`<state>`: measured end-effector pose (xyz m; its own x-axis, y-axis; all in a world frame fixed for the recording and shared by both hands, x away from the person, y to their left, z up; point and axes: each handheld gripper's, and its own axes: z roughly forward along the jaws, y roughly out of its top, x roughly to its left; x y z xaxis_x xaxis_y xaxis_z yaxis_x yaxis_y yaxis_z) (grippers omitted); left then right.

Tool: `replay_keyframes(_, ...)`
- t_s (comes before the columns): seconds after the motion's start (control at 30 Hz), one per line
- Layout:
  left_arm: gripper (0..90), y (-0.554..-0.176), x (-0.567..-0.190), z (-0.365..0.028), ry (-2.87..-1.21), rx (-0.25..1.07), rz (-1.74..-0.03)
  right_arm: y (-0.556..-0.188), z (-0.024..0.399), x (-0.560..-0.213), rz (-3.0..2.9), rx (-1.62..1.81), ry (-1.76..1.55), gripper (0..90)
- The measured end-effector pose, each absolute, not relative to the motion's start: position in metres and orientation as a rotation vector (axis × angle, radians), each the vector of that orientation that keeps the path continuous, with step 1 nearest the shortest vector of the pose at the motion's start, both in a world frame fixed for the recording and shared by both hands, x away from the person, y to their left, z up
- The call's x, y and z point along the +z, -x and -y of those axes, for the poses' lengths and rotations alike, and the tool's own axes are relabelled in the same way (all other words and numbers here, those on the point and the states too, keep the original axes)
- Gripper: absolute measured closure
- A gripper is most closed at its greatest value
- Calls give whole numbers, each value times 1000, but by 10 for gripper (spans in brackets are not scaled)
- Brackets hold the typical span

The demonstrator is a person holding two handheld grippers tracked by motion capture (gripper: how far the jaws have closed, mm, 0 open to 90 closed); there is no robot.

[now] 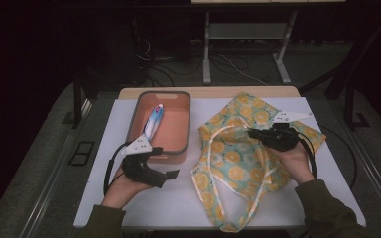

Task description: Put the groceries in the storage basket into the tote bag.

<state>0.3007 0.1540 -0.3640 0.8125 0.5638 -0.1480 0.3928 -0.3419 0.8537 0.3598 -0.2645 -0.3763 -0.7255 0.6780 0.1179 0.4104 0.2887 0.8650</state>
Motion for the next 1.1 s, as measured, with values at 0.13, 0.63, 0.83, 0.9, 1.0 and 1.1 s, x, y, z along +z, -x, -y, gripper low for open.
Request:
replay_keyframes(0.13, 37, -326, -353, -152, -1969, 270, -746, -360, 265, -376, -2288, 1408, -994, 897)
replay_keyframes(0.63, 128, -428, -357, -153, -1965, 438, -996, -359, 267, -376, -2287, 1418, -996, 896)
replay_keyframes(0.83, 101, -456, -376, -157, -1998, 481, -1136, -360, 268, -376, -2289, 1420, -995, 897)
replay_keyframes(0.9, 92, -461, -382, -156, -2017, 490, -1163, -360, 268, -376, -2290, 1420, -994, 896)
replay_keyframes(1.0, 84, -465, -391, -154, -2036, 481, -1194, -360, 269, -376, -2290, 1421, -993, 896)
replay_keyframes(1.1, 62, -468, -398, -152, -2072, 480, -1225, -359, 269, -376, -2289, 1422, -993, 896)
